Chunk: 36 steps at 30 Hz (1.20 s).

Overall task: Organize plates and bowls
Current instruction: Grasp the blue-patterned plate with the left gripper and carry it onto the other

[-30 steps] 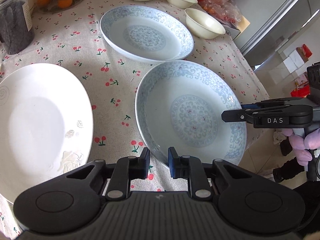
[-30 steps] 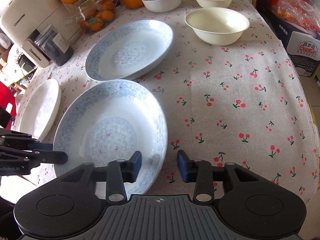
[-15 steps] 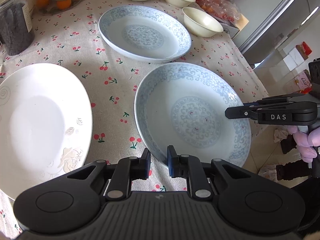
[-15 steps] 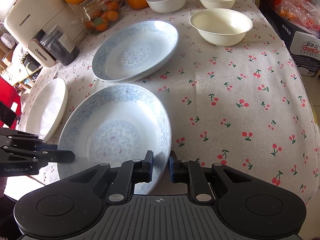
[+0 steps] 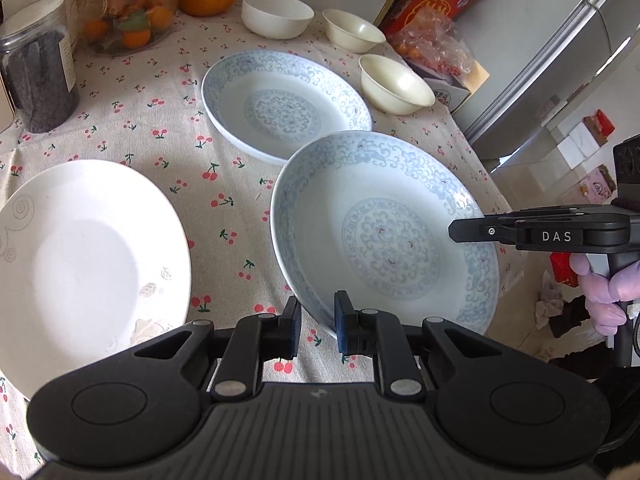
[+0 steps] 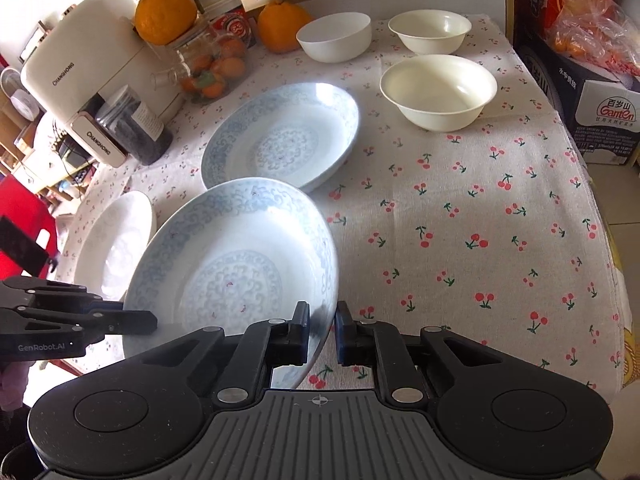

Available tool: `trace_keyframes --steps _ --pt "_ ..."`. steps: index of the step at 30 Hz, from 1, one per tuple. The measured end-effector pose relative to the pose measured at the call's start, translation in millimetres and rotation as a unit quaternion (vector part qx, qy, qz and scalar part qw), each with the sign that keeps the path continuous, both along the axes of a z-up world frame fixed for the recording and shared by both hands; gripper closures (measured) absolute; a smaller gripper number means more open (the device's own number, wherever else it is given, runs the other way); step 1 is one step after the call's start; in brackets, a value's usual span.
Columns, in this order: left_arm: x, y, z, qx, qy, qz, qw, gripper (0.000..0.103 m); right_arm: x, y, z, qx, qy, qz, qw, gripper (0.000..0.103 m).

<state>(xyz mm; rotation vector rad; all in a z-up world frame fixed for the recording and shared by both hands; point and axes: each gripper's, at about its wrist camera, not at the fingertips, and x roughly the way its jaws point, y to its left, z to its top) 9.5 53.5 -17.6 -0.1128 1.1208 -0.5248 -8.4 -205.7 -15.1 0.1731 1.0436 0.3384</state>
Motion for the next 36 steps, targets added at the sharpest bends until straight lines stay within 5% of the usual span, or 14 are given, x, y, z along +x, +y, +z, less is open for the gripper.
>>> trace_keyframes --steps 22,36 --pt "47.3 17.8 8.7 -0.05 -0.043 0.07 0.9954 0.089 62.8 1.4 -2.2 0.058 -0.027 -0.051 0.997 0.09" --pt "86.7 20.8 -3.2 -0.023 -0.052 0.114 0.9918 0.09 111.4 21.4 -16.8 0.056 -0.029 -0.068 0.996 0.09"
